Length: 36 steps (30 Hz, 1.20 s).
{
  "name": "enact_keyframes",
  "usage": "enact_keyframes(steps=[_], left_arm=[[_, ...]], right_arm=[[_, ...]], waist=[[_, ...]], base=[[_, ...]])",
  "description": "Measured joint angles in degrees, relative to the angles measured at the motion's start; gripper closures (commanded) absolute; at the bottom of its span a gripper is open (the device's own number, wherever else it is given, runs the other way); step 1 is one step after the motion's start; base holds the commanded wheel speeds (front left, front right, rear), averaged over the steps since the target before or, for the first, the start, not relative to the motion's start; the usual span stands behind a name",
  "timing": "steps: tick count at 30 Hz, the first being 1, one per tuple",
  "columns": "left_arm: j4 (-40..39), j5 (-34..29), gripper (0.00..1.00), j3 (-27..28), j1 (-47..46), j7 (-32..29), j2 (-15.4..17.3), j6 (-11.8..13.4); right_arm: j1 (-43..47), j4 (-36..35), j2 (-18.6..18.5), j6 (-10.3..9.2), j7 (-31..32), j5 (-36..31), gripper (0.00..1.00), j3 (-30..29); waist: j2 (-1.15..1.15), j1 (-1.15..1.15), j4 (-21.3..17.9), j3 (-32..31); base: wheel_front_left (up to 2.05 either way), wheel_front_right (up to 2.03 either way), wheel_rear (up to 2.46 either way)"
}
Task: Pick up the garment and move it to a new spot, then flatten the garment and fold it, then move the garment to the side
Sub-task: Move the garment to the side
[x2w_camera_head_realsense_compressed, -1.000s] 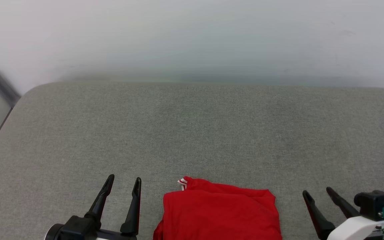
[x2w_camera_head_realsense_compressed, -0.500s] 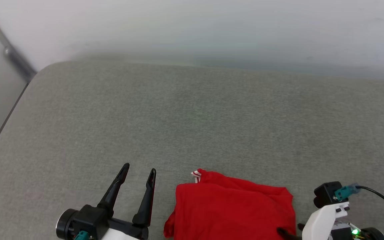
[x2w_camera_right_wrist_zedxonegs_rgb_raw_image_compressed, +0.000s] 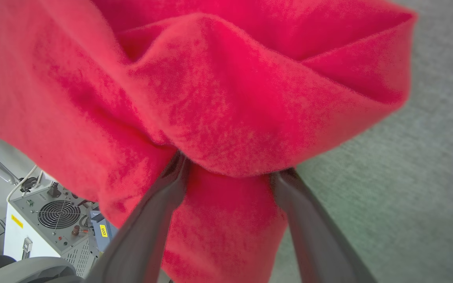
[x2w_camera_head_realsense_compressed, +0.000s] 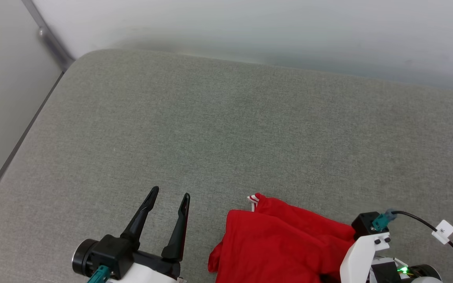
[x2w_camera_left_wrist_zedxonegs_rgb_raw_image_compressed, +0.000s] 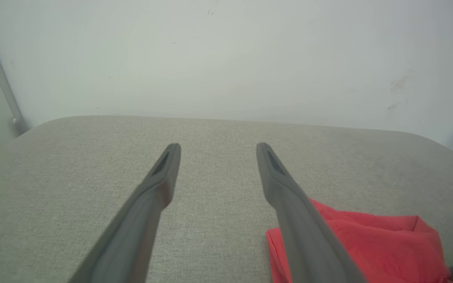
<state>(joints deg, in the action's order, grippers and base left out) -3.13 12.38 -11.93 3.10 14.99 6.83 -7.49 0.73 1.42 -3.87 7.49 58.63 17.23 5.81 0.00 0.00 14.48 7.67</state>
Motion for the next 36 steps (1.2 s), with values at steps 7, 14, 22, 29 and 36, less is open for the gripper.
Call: enact_keyframes(steps=[7,14,22,29,36], left_arm=[[0.7,-0.1,0.00,-0.5,-0.9,0.0,0.0,0.0],[0.9,0.0,0.00,-0.8,-0.8,0.0,-0.7,0.0],[-0.5,0.4,0.00,-2.9,-2.0,0.0,-1.8,0.0],[-1.8,-1.3,0.00,-5.8,-6.9,0.1,-2.1,0.0],[-4.2,-2.6,0.00,-8.5,-12.4,0.1,-0.7,0.0]], right_arm=[[-1.9,3.5,-0.3,0.01,-1.5,-0.9,1.00,3.5],[-4.4,2.5,-4.8,0.07,-2.7,-1.8,1.00,8.4],[-11.5,-3.4,-22.1,0.03,-2.3,-3.0,1.00,16.1],[-17.8,-5.7,-35.6,0.02,-3.2,-2.5,1.00,18.2],[-24.7,-0.9,-45.5,0.02,-10.9,-3.6,1.00,18.2]], waist=[[0.00,0.00,0.2,0.0],[0.00,0.00,-3.0,-0.4],[0.00,0.00,-9.9,0.3],[0.00,0.00,-16.5,3.9],[0.00,0.01,-21.4,10.5]], base=[[0.00,0.00,0.00],[0.00,0.00,0.00],[0.00,0.00,0.00],[0.00,0.00,0.00],[0.00,0.00,0.00]])
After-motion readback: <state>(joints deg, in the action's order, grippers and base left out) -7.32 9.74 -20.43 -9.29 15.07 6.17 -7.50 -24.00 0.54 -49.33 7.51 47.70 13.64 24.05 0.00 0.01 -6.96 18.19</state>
